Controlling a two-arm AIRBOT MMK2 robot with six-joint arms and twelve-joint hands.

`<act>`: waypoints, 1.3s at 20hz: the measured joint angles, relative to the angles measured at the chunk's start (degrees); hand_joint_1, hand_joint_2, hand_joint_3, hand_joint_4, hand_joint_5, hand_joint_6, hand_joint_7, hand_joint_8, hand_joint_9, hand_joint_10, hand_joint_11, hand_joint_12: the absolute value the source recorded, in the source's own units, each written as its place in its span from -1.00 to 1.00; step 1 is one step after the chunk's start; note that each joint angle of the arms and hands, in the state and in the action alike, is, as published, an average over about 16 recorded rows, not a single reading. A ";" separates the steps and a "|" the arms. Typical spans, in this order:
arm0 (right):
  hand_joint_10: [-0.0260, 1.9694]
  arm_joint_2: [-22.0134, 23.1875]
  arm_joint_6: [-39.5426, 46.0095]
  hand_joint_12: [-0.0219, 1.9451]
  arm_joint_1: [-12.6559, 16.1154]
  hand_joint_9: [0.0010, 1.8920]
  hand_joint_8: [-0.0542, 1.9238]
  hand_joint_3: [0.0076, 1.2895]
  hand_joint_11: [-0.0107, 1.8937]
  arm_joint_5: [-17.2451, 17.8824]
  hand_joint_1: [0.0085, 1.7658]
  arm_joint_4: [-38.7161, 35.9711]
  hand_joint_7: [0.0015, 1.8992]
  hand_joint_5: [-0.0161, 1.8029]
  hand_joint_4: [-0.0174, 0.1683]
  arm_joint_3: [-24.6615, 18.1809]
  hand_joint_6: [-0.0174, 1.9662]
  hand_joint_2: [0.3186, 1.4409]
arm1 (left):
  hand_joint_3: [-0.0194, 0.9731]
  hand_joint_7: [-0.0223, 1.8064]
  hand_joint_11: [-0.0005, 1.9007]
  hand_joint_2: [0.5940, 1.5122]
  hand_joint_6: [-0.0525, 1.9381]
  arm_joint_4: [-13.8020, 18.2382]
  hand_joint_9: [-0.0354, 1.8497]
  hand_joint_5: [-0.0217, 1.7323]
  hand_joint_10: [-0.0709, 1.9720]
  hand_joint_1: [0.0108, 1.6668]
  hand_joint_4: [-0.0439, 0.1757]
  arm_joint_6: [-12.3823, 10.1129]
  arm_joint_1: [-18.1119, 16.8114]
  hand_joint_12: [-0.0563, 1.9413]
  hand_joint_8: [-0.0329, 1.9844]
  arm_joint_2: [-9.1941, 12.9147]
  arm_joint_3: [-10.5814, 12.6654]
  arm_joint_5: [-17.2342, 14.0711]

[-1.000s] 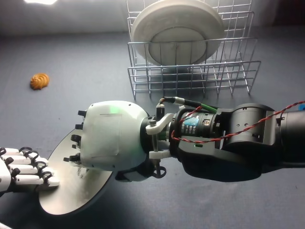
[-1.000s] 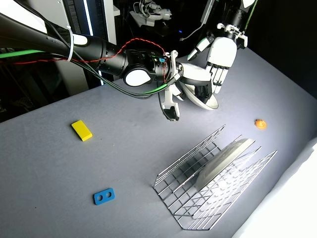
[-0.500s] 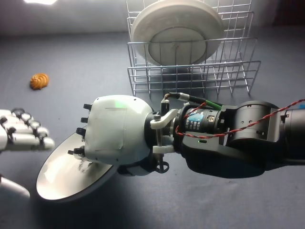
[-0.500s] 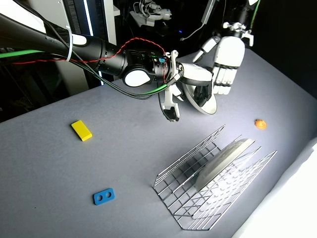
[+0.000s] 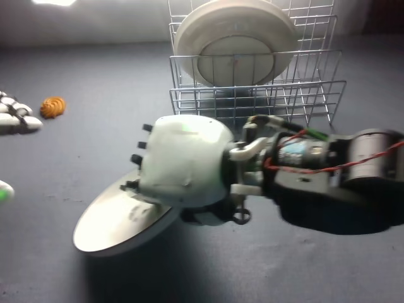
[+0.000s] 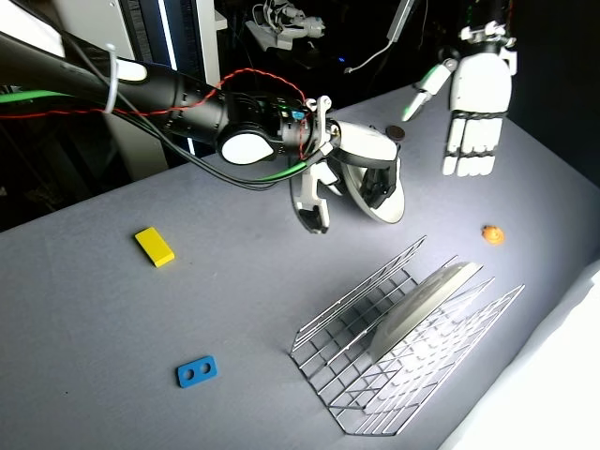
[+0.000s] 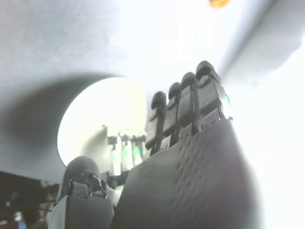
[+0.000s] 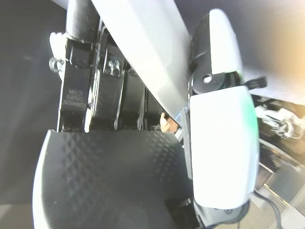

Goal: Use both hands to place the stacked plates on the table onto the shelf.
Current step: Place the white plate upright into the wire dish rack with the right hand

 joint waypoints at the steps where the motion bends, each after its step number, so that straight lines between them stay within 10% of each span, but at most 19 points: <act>1: -0.96 1.15 0.04 -0.03 0.33 0.47 -0.16 -0.99 0.08 -0.10 0.26 0.57 0.18 -0.10 -0.91 -1.03 -0.15 0.23 | -0.92 -0.95 -0.98 0.13 -0.94 -0.05 -0.94 -0.88 -0.92 -0.99 -0.56 0.09 -0.54 -0.93 -0.97 0.21 0.46 -0.12; 14: -0.96 16.40 2.59 -0.05 7.92 0.46 -0.16 -0.99 0.09 -0.17 0.32 5.09 0.22 0.01 -0.85 -13.08 0.00 0.23 | -0.92 -0.95 -0.98 0.11 -0.94 0.26 -0.94 -0.89 -0.92 -0.99 -0.55 1.14 -3.75 -0.93 -0.97 1.68 4.03 -2.62; 26: -0.96 22.67 17.70 -0.04 14.79 0.45 -0.15 -0.99 0.07 -0.84 0.32 7.39 0.21 -0.02 -0.85 -11.42 0.05 0.23 | -0.92 -0.94 -0.98 0.09 -0.94 2.12 -0.94 -0.88 -0.92 -0.99 -0.56 1.58 -3.95 -0.93 -0.97 1.83 5.38 -6.61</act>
